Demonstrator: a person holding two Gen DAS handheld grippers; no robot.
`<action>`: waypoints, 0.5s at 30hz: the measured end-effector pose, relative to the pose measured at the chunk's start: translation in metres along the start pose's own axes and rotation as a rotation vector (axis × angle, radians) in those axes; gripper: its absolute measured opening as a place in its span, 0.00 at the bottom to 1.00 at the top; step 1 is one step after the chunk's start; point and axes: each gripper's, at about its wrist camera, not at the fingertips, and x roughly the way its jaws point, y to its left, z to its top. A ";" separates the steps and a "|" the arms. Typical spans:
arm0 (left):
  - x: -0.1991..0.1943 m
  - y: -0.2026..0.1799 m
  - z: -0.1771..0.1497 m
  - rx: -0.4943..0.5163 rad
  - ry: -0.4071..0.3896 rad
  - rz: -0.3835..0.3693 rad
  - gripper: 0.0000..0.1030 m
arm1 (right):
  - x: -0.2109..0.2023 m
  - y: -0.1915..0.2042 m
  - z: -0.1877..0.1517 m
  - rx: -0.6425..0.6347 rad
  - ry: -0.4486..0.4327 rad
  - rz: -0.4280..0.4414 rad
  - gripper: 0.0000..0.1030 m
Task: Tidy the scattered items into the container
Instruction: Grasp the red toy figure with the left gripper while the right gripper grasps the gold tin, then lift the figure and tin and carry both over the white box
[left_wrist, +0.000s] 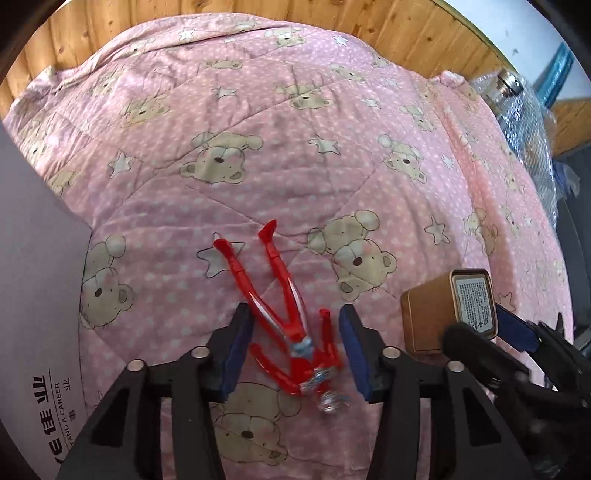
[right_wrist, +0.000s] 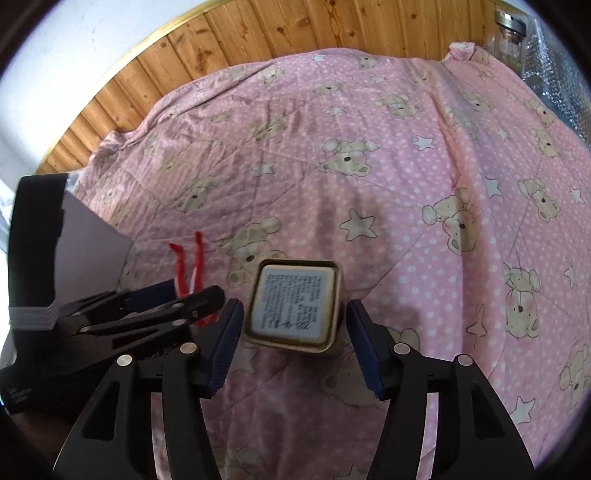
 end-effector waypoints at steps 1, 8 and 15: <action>0.000 -0.001 -0.001 0.009 -0.009 0.008 0.49 | 0.003 -0.005 -0.001 0.026 0.007 0.010 0.59; -0.015 0.009 -0.004 -0.007 -0.039 -0.032 0.39 | -0.015 -0.021 -0.007 0.094 0.012 0.056 0.55; -0.030 0.007 -0.010 -0.021 -0.049 -0.058 0.39 | -0.024 -0.010 -0.011 0.083 0.013 0.076 0.54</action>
